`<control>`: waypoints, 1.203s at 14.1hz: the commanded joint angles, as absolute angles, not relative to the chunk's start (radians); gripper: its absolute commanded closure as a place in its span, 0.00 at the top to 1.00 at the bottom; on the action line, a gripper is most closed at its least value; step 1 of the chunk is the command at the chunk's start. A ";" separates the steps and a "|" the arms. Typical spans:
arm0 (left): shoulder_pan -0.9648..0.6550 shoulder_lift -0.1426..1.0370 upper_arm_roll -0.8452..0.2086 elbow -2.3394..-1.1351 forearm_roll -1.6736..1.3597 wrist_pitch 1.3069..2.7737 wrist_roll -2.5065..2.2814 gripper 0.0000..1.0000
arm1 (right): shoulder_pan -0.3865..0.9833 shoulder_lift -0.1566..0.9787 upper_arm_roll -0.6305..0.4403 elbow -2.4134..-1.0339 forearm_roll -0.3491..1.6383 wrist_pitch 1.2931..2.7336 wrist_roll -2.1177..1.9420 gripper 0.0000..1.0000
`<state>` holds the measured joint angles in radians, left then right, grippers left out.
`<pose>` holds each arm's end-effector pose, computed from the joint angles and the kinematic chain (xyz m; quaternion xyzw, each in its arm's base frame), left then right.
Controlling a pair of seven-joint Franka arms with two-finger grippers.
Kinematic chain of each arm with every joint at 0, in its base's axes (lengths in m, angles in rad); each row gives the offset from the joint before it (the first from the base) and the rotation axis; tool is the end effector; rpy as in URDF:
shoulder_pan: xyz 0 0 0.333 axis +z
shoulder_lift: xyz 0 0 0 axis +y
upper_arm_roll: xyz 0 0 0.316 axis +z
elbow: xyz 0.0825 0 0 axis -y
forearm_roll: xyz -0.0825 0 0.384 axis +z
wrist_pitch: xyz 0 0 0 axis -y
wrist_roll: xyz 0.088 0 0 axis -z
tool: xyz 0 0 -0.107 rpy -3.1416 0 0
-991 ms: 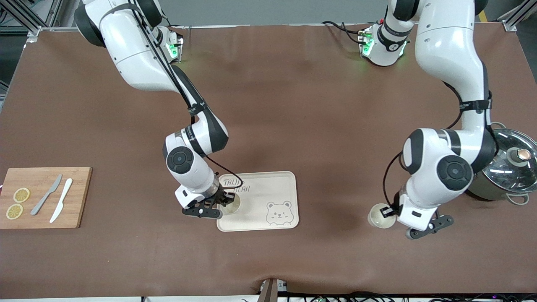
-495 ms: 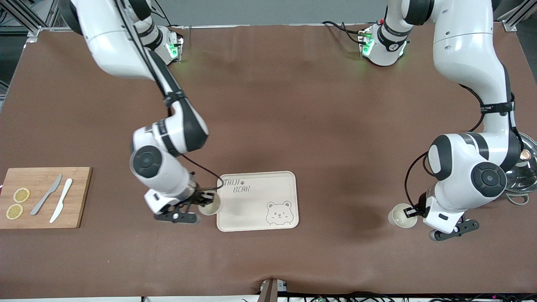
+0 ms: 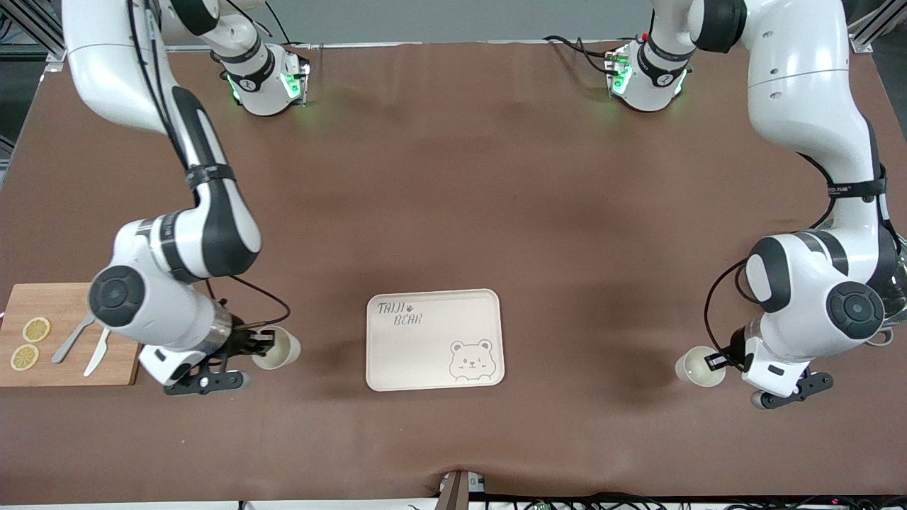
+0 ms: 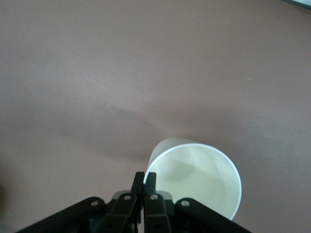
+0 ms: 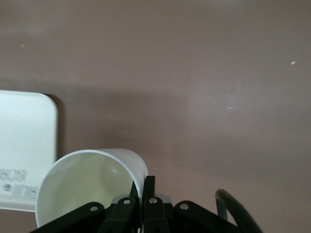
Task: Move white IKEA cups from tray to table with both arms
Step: 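Lower the cups onto the table with both grippers and release them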
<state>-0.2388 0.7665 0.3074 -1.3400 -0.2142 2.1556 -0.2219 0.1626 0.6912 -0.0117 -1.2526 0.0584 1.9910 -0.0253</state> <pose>0.7456 -0.0108 0.2935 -0.9869 -0.1548 -0.0434 0.0091 0.7363 0.1178 0.3581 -0.9964 -0.0781 -0.0221 0.0247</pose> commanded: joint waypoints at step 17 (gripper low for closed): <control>-0.178 0.804 0.259 -1.356 -0.239 2.241 -0.106 0.90 | -0.067 0.742 0.009 -1.447 0.147 2.282 -0.541 0.00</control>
